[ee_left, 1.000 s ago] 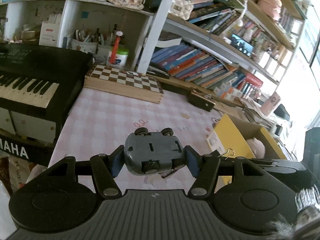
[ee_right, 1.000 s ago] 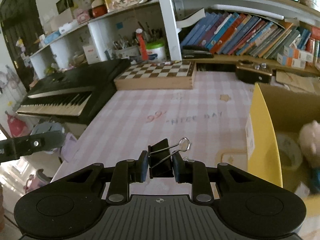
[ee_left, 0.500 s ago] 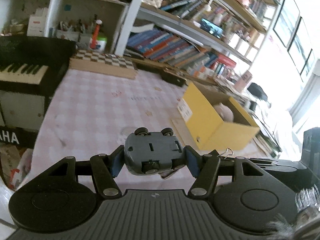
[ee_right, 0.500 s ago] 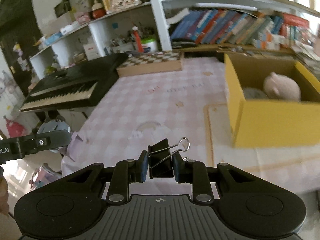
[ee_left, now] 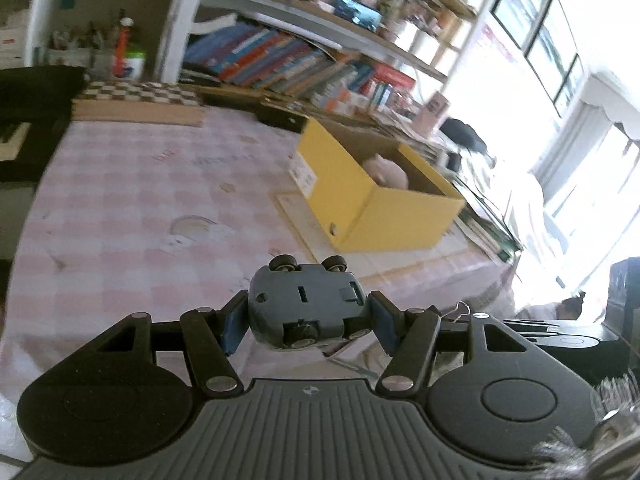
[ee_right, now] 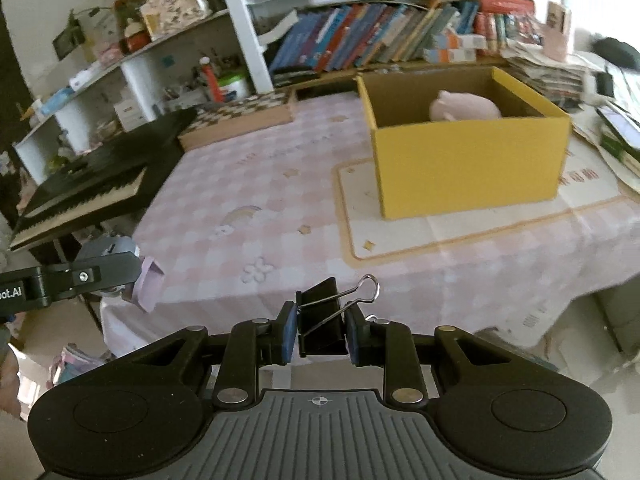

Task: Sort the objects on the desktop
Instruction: 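Carry the grey toy car and black binder clip over the yellow box with both tools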

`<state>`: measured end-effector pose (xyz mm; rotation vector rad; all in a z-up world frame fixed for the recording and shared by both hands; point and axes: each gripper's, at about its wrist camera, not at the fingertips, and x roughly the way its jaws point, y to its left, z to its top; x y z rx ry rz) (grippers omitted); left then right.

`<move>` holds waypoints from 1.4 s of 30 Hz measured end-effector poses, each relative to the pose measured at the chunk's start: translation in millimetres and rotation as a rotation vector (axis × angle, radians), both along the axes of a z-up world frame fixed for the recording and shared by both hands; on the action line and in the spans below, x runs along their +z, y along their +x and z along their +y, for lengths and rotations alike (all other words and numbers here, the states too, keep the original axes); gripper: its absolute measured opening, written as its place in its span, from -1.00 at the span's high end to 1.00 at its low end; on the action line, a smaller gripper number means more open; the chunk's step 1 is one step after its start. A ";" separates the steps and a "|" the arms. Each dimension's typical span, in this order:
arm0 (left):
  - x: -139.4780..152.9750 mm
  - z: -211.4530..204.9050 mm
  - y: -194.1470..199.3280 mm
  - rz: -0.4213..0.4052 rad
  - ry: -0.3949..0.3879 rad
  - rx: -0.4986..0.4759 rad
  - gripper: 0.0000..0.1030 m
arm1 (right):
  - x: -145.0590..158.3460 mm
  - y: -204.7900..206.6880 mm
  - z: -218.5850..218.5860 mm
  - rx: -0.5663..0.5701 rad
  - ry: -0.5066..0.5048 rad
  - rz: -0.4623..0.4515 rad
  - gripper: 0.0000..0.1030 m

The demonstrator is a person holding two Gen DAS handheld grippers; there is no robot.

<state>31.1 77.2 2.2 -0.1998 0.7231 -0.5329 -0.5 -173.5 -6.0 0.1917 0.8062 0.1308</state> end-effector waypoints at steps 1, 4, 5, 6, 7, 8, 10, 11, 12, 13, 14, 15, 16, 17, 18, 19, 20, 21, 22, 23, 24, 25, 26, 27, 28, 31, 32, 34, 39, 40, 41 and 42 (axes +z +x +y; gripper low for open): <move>-1.7 -4.5 0.0 0.007 0.003 -0.016 -0.16 | -1.6 -3.1 -3.1 -0.008 -0.001 0.011 0.50; -6.6 -15.8 -1.4 0.026 0.009 -0.062 -0.16 | -6.0 -11.2 -9.9 -0.028 -0.001 0.042 0.50; -7.8 -20.0 -2.3 0.030 0.013 -0.079 -0.16 | -7.6 -14.0 -12.8 -0.038 0.000 0.051 0.50; -8.7 -23.8 -2.9 0.034 0.016 -0.094 -0.16 | -8.7 -16.2 -14.7 -0.045 0.000 0.056 0.50; -9.5 -28.4 -3.8 0.037 0.019 -0.110 -0.16 | -9.7 -18.4 -17.1 -0.053 0.002 0.060 0.50; -10.1 -32.3 -4.8 0.040 0.022 -0.125 -0.16 | -10.5 -21.2 -20.2 -0.062 0.004 0.063 0.50; -10.4 -40.2 -5.7 0.041 0.028 -0.152 -0.16 | -12.1 -25.3 -25.1 -0.076 0.009 0.067 0.50; -10.1 -43.7 -6.0 0.040 0.029 -0.163 -0.16 | -12.5 -26.2 -27.0 -0.083 0.012 0.068 0.50; -9.9 -46.6 -5.0 0.039 0.030 -0.172 -0.16 | -12.9 -27.6 -29.1 -0.089 0.014 0.069 0.50; -9.5 -50.1 -4.3 0.039 0.031 -0.180 -0.16 | -12.8 -28.1 -31.3 -0.094 0.015 0.070 0.50; -9.2 -53.2 -3.5 0.038 0.030 -0.185 -0.16 | -12.6 -29.0 -34.2 -0.100 0.015 0.069 0.50; -8.9 -57.2 -2.3 0.038 0.031 -0.192 -0.16 | -12.3 -29.7 -37.1 -0.106 0.015 0.069 0.50; -8.4 -60.5 -1.2 0.039 0.032 -0.198 -0.16 | -12.0 -30.0 -40.0 -0.112 0.016 0.069 0.50; -8.6 -64.4 0.3 0.040 0.034 -0.205 -0.16 | -12.0 -30.2 -43.9 -0.119 0.016 0.071 0.50; -8.3 -68.3 1.1 0.040 0.035 -0.212 -0.16 | -12.1 -30.9 -48.1 -0.126 0.018 0.073 0.50; -8.0 -72.8 2.3 0.040 0.037 -0.219 -0.15 | -12.4 -31.1 -52.5 -0.134 0.019 0.075 0.50; -7.4 -76.0 3.2 0.040 0.038 -0.226 -0.15 | -12.7 -31.6 -56.1 -0.141 0.021 0.078 0.50; -6.8 -79.8 4.6 0.039 0.039 -0.232 -0.15 | -12.8 -31.3 -59.7 -0.147 0.022 0.080 0.50; -6.0 -84.6 6.2 0.038 0.039 -0.238 -0.15 | -12.7 -30.4 -63.6 -0.154 0.025 0.082 0.50; -5.9 -88.8 7.8 0.036 0.040 -0.244 -0.15 | -12.5 -29.7 -67.7 -0.159 0.027 0.083 0.50; -5.5 -92.8 9.6 0.035 0.040 -0.251 -0.16 | -12.1 -28.8 -70.2 -0.164 0.027 0.083 0.50; -5.0 -97.6 11.4 0.034 0.041 -0.260 -0.16 | -11.5 -27.9 -73.4 -0.168 0.027 0.083 0.50; -4.7 -101.8 12.9 0.033 0.041 -0.268 -0.16 | -10.8 -27.0 -76.9 -0.172 0.027 0.082 0.50; -4.4 -105.5 14.0 0.033 0.042 -0.275 -0.16 | -10.7 -26.2 -80.0 -0.176 0.027 0.083 0.50; -4.4 -110.5 15.6 0.032 0.043 -0.284 -0.16 | -10.5 -25.3 -83.1 -0.180 0.028 0.083 0.50; -3.5 -121.9 19.6 0.027 0.044 -0.303 -0.16 | -10.9 -22.4 -92.8 -0.196 0.031 0.085 0.50; -2.7 -124.9 20.8 0.023 0.045 -0.307 -0.15 | -10.8 -21.1 -96.4 -0.200 0.031 0.085 0.50; -0.1 -132.6 23.4 0.008 0.047 -0.314 -0.15 | -10.6 -18.2 -102.6 -0.204 0.031 0.084 0.50; 6.3 -152.1 31.3 -0.032 0.050 -0.327 -0.16 | -10.2 -6.8 -119.9 -0.207 0.031 0.080 0.50; 7.6 -156.4 33.5 -0.039 0.049 -0.331 -0.16 | -10.2 -4.7 -122.4 -0.206 0.030 0.079 0.50; 9.1 -160.6 35.4 -0.046 0.049 -0.334 -0.15 | -9.8 -1.5 -126.5 -0.204 0.029 0.077 0.50; 10.9 -165.1 37.5 -0.054 0.048 -0.339 -0.16 | -9.5 0.6 -130.3 -0.203 0.028 0.075 0.50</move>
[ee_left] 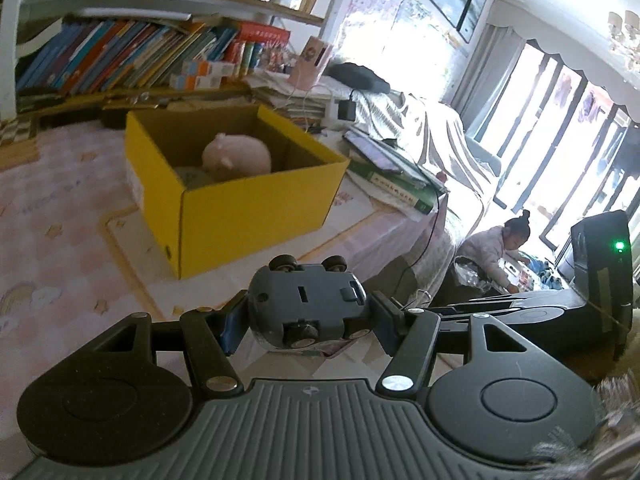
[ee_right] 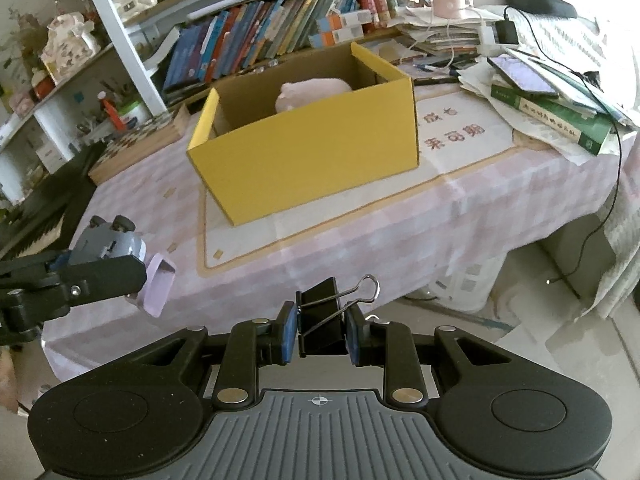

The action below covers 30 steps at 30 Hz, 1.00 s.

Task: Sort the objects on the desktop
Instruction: 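Carry the grey toy car and black binder clip over the yellow box with both tools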

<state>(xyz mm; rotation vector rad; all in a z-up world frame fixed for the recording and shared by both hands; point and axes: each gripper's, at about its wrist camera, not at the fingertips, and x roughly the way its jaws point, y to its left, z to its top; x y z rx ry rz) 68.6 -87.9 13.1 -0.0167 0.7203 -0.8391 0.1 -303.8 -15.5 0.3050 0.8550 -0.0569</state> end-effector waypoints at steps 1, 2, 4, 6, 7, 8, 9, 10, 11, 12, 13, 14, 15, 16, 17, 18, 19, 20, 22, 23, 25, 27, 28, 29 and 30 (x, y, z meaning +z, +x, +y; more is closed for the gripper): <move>2.0 -5.1 2.2 -0.009 -0.002 -0.005 -0.16 | 0.1 2.2 -4.0 0.000 -0.002 -0.002 0.50; 3.5 -9.9 4.5 -0.016 -0.005 -0.011 -0.16 | 0.7 5.3 -9.2 0.000 -0.004 -0.005 0.50; 6.9 -21.6 10.8 -0.026 -0.012 -0.019 -0.15 | 1.6 10.8 -17.2 0.002 -0.007 -0.008 0.50; 9.1 -32.3 18.3 -0.031 -0.017 -0.023 -0.15 | 3.1 15.9 -26.0 0.002 -0.010 -0.009 0.50; 9.9 -36.9 21.9 -0.034 -0.019 -0.024 -0.15 | 4.4 19.4 -31.1 0.002 -0.012 -0.011 0.50; 10.6 -41.5 25.4 -0.037 -0.021 -0.023 -0.16 | 5.4 22.8 -35.8 0.002 -0.014 -0.013 0.50; 11.3 -46.2 29.4 -0.041 -0.023 -0.021 -0.16 | 6.5 26.1 -40.3 0.003 -0.017 -0.016 0.50; 12.3 -51.0 34.3 -0.046 -0.025 -0.017 -0.15 | 7.4 30.0 -44.9 0.004 -0.019 -0.019 0.50; 13.2 -55.4 38.9 -0.051 -0.027 -0.010 -0.15 | 9.1 34.5 -50.2 0.006 -0.021 -0.024 0.50; 15.0 -59.5 44.1 -0.057 -0.028 -0.002 -0.16 | 10.6 38.3 -54.4 0.010 -0.024 -0.030 0.50; 17.4 -63.6 49.8 -0.067 -0.030 0.009 -0.16 | 12.8 42.4 -58.9 0.016 -0.027 -0.038 0.50; 19.7 -66.9 54.9 -0.077 -0.032 0.021 -0.16 | 16.0 47.0 -63.3 0.024 -0.031 -0.051 0.50; 21.5 -69.4 59.7 -0.087 -0.033 0.033 -0.16 | 19.3 51.5 -67.0 0.032 -0.035 -0.063 0.50; 24.4 -72.6 66.5 -0.099 -0.033 0.050 -0.16 | 23.1 56.5 -70.3 0.041 -0.039 -0.077 0.50; 26.1 -75.1 71.7 -0.112 -0.031 0.069 -0.16 | 28.1 63.2 -74.5 0.053 -0.045 -0.095 0.50; 27.4 -78.0 76.7 -0.121 -0.027 0.085 -0.16 | 32.9 69.1 -77.7 0.064 -0.048 -0.112 0.50; 28.3 -81.5 83.6 -0.131 -0.018 0.105 -0.16 | 36.8 74.4 -80.7 0.076 -0.051 -0.127 0.50; 28.4 -85.0 90.1 -0.141 -0.006 0.124 -0.16 | 42.2 82.2 -84.4 0.094 -0.056 -0.147 0.50; 27.5 -91.4 103.4 -0.157 0.018 0.157 -0.16 | 49.6 95.7 -88.8 0.127 -0.062 -0.175 0.50; 26.0 -95.8 110.6 -0.166 0.035 0.175 -0.16 | 52.8 104.5 -90.4 0.150 -0.063 -0.189 0.50; 22.2 -102.4 121.1 -0.176 0.069 0.197 -0.16 | 56.3 118.0 -93.0 0.187 -0.068 -0.208 0.50; 17.5 -109.9 129.8 -0.182 0.111 0.212 -0.16 | 58.5 132.5 -94.4 0.231 -0.070 -0.223 0.51; 14.5 -114.2 133.5 -0.180 0.130 0.219 -0.16 | 59.1 140.2 -94.4 0.256 -0.072 -0.228 0.51; 11.2 -117.2 136.8 -0.177 0.145 0.222 -0.16 | 59.4 147.6 -93.8 0.280 -0.074 -0.231 0.51; 7.7 -120.2 139.9 -0.172 0.160 0.224 -0.16 | 59.4 154.2 -93.1 0.304 -0.075 -0.233 0.51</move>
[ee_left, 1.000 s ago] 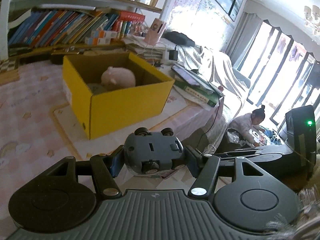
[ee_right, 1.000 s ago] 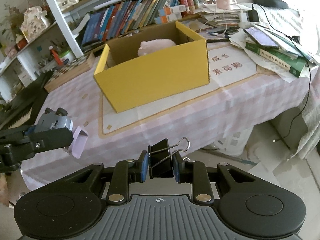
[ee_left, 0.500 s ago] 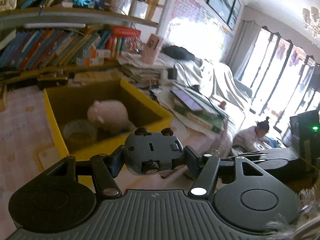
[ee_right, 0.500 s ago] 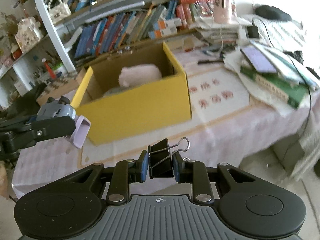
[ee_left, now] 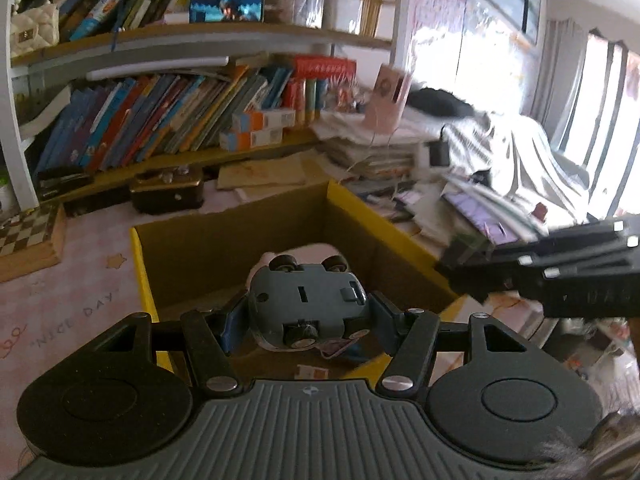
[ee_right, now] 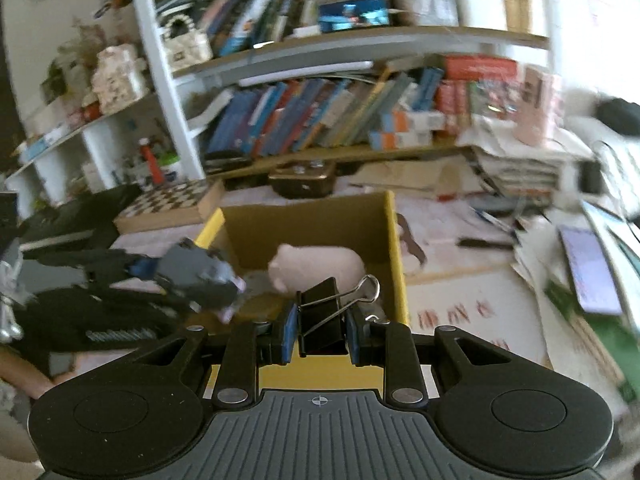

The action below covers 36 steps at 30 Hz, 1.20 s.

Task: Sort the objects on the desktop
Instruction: 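Carry the grey toy car and black binder clip over the yellow box with both tools, then open the left tool to drop the toy car while the right tool releases the binder clip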

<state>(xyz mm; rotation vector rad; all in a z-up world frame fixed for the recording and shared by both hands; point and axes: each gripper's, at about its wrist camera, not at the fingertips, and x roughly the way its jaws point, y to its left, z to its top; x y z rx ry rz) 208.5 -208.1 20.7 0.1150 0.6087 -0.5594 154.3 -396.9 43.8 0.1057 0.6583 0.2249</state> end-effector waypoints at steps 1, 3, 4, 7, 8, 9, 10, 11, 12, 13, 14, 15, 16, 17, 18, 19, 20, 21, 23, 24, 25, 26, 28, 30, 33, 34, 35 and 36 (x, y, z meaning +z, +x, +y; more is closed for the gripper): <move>-3.8 -4.0 3.5 0.005 0.016 0.007 -0.16 | -0.3 6.2 0.7 0.023 -0.005 0.000 0.51; -11.4 -10.9 9.2 0.015 0.049 0.019 -0.16 | -3.5 20.7 3.6 0.073 -0.017 0.007 0.51; -15.8 -14.0 11.0 0.020 0.065 0.025 -0.16 | -6.2 26.8 5.4 0.094 -0.023 0.012 0.51; -24.9 -20.4 17.1 0.039 0.104 0.041 -0.16 | -16.4 46.7 9.0 0.156 -0.045 0.042 0.51; -28.1 -21.7 19.3 0.047 0.114 0.047 -0.16 | -20.6 53.4 10.5 0.176 -0.054 0.056 0.50; -30.7 -22.6 21.1 0.052 0.125 0.053 -0.16 | -24.8 59.6 11.7 0.194 -0.063 0.069 0.51; -32.0 -22.1 22.6 0.057 0.119 0.057 -0.16 | -28.5 65.1 13.1 0.209 -0.071 0.083 0.51; -32.3 -22.0 24.2 0.064 0.114 0.063 -0.16 | -31.6 70.1 14.0 0.227 -0.078 0.096 0.51; -32.6 -22.9 25.1 0.066 0.122 0.069 -0.16 | -34.9 73.9 15.3 0.243 -0.085 0.105 0.50; -33.8 -24.4 26.2 0.065 0.138 0.073 -0.16 | -37.0 77.1 16.8 0.255 -0.093 0.111 0.50; -35.5 -24.6 28.3 0.073 0.142 0.076 -0.16 | -39.6 80.8 18.3 0.270 -0.102 0.118 0.50; -37.0 -24.4 30.5 0.083 0.141 0.080 -0.16 | -42.1 84.8 20.5 0.286 -0.110 0.126 0.50; -38.0 -24.0 32.5 0.091 0.137 0.087 -0.16 | -45.0 87.7 22.0 0.300 -0.117 0.135 0.50; -38.7 -23.9 34.1 0.099 0.135 0.092 -0.16 | -46.6 91.0 23.0 0.307 -0.117 0.142 0.50; -39.8 -23.8 35.4 0.106 0.133 0.096 -0.16 | -48.2 95.1 24.1 0.316 -0.119 0.149 0.50; -40.9 -24.3 36.7 0.111 0.136 0.101 -0.16 | -50.5 99.3 25.2 0.327 -0.125 0.160 0.50; -42.1 -24.7 37.6 0.116 0.138 0.104 -0.16 | -52.9 102.8 25.8 0.336 -0.129 0.169 0.50; -43.0 -24.5 39.0 0.123 0.133 0.107 -0.16 | -55.0 105.7 26.5 0.342 -0.132 0.181 0.50; -44.1 -25.1 41.0 0.133 0.129 0.109 -0.16 | -59.5 112.1 27.5 0.349 -0.131 0.205 0.50; -44.5 -25.3 42.3 0.142 0.125 0.110 -0.17 | -62.0 115.6 27.8 0.352 -0.132 0.220 0.50; -45.0 -25.4 43.3 0.150 0.121 0.112 -0.17 | -64.0 118.7 28.1 0.355 -0.132 0.232 0.50; -45.4 -25.6 43.4 0.155 0.120 0.111 -0.17 | -66.1 121.7 28.3 0.357 -0.134 0.245 0.50; -45.3 -26.2 43.0 0.153 0.122 0.113 -0.18 | -69.7 127.3 29.5 0.371 -0.141 0.274 0.50; -45.1 -26.1 41.8 0.147 0.123 0.121 -0.14 | -73.5 133.0 33.8 0.386 -0.156 0.305 0.50; -41.6 -25.3 35.2 0.108 0.129 0.144 -0.25 | -77.7 140.7 37.4 0.397 -0.172 0.333 0.50; -40.0 -24.3 32.5 0.094 0.138 0.159 -0.31 | -78.8 142.2 38.5 0.402 -0.177 0.339 0.49; -38.6 -22.7 30.0 0.084 0.136 0.166 -0.33 | -80.2 143.5 39.2 0.403 -0.177 0.346 0.49; -36.6 -20.7 27.4 0.076 0.127 0.175 -0.38 | -80.6 143.8 39.4 0.404 -0.176 0.350 0.50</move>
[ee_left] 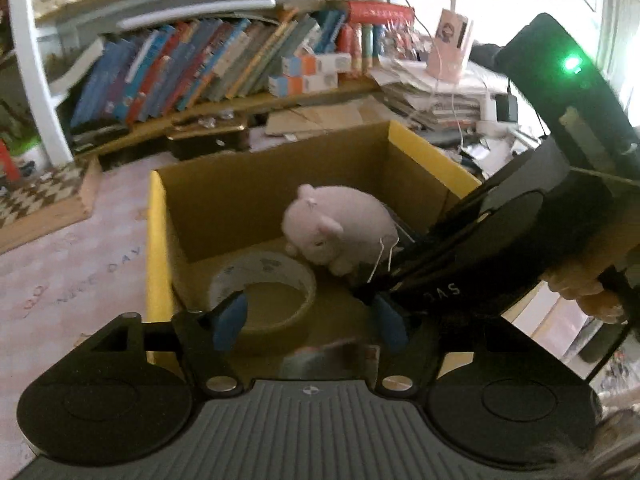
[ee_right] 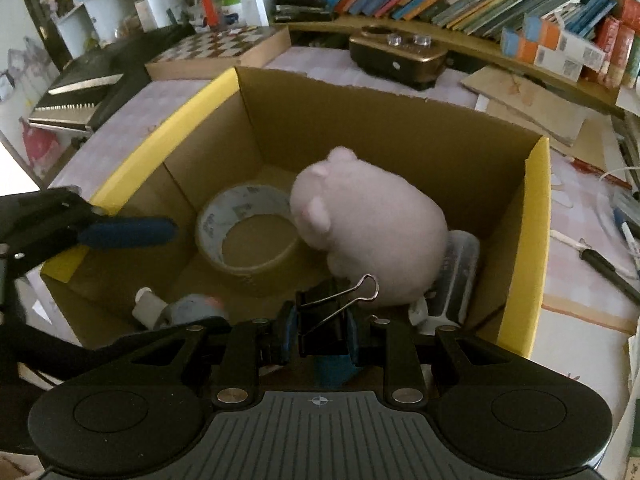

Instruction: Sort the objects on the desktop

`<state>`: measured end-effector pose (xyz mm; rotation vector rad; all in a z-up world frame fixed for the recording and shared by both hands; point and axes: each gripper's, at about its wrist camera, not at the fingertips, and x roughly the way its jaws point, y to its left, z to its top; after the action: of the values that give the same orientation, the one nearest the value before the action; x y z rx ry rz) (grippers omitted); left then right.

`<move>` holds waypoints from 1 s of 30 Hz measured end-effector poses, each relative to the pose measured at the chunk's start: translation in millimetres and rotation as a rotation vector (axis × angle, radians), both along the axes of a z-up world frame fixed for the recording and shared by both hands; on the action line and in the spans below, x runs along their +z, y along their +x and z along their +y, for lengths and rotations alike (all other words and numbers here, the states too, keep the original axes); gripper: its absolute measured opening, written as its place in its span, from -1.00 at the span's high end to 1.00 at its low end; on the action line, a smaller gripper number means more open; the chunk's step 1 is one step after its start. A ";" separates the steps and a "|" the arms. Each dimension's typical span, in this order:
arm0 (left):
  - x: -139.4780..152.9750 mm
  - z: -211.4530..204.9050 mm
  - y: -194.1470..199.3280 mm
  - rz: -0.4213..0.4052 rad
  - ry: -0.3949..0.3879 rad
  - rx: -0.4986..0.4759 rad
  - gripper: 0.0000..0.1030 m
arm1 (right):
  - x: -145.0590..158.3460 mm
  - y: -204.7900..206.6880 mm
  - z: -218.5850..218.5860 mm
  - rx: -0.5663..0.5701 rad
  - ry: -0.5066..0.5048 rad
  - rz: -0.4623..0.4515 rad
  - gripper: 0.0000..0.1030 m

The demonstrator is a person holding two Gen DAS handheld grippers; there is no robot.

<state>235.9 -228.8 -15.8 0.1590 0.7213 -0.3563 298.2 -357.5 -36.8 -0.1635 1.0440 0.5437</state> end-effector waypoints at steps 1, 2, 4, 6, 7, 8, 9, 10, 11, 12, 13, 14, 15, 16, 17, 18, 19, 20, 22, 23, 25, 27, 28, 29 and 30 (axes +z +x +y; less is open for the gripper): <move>2.3 2.4 -2.9 -0.009 -0.010 0.012 -0.45 | 0.3 0.1 -0.4 -0.001 0.004 0.002 0.50; 5.2 5.3 -5.8 -0.022 -0.023 0.023 -0.48 | 0.4 0.7 -1.2 -0.003 0.010 0.003 0.50; 12.4 10.5 -13.0 -0.055 -0.054 0.043 -0.60 | 1.6 1.0 -2.8 -0.011 0.021 0.003 0.49; 20.9 15.3 -20.9 -0.092 -0.076 0.062 -0.64 | 2.3 -0.3 -3.4 -0.017 0.027 -0.003 0.49; 25.5 18.2 -25.7 -0.113 -0.083 0.074 -0.70 | 2.6 -0.8 -3.1 -0.020 0.030 -0.006 0.49; 30.5 20.9 -31.0 -0.136 -0.090 0.089 -0.73 | 3.6 -2.8 -4.0 -0.027 0.041 -0.010 0.46; 35.2 24.2 -36.7 -0.161 -0.098 0.108 -0.78 | 4.9 -4.9 -4.5 -0.034 0.048 -0.012 0.41; 39.0 27.2 -41.8 -0.182 -0.107 0.125 -0.85 | 6.9 -7.5 -5.0 -0.041 0.056 -0.019 0.25; 44.7 32.4 -48.9 -0.209 -0.122 0.148 -0.92 | 9.8 -11.8 -5.4 -0.048 0.065 -0.031 0.08; 48.6 37.1 -54.9 -0.231 -0.134 0.170 -1.00 | 13.3 -17.2 -6.0 -0.055 0.074 -0.047 0.03; 52.5 40.9 -60.3 -0.254 -0.142 0.191 -1.00 | 16.8 -22.3 -5.9 -0.060 0.080 -0.062 -0.01; 55.9 45.7 -66.8 -0.275 -0.148 0.210 -1.00 | 21.3 -28.7 -5.8 -0.064 0.089 -0.084 -0.02; 58.4 50.1 -71.9 -0.287 -0.151 0.224 -1.00 | 25.0 -34.8 -6.4 -0.072 0.095 -0.103 -0.02; 60.6 54.2 -75.5 -0.295 -0.150 0.238 -1.00 | 28.1 -38.9 -6.2 -0.081 0.100 -0.118 -0.05; 62.5 59.4 -81.7 -0.308 -0.147 0.257 -1.00 | 32.0 -45.3 -6.7 -0.097 0.105 -0.137 -0.09; 63.1 63.7 -87.2 -0.319 -0.145 0.272 -1.00 | 34.7 -50.5 -7.3 -0.115 0.108 -0.153 -0.11; 63.1 68.1 -92.6 -0.325 -0.143 0.288 -1.00 | 37.7 -55.6 -7.8 -0.135 0.112 -0.173 -0.16; 63.0 72.0 -96.2 -0.326 -0.140 0.303 -1.00 | 40.8 -62.0 -8.5 -0.160 0.117 -0.198 -0.23; 60.5 83.4 -108.0 -0.320 -0.129 0.339 -1.00 | 46.3 -75.1 -9.8 -0.211 0.123 -0.241 -0.25; 59.3 89.3 -113.8 -0.318 -0.127 0.354 -1.00 | 49.9 -83.3 -9.6 -0.237 0.131 -0.267 -0.29; 56.4 99.6 -123.9 -0.312 -0.131 0.382 -1.00 | 55.3 -95.4 -7.6 -0.271 0.130 -0.315 -0.38; 53.6 110.9 -134.2 -0.306 -0.131 0.413 -1.00 | 59.7 -109.1 -4.2 -0.310 0.113 -0.375 -0.42; 52.7 116.8 -139.9 -0.305 -0.129 0.429 -1.00 | 61.1 -114.5 -2.8 -0.329 0.108 -0.396 -0.43; 52.4 121.7 -144.5 -0.306 -0.129 0.439 -1.00 | 62.3 -120.5 -1.7 -0.349 0.106 -0.410 -0.43; 52.4 127.2 -150.2 -0.308 -0.130 0.450 -1.00 | 63.3 -126.8 -0.3 -0.370 0.108 -0.420 -0.44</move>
<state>85.7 -101.6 36.5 -0.0728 0.4106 0.0533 171.3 -357.8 26.5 0.0146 0.6116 0.2131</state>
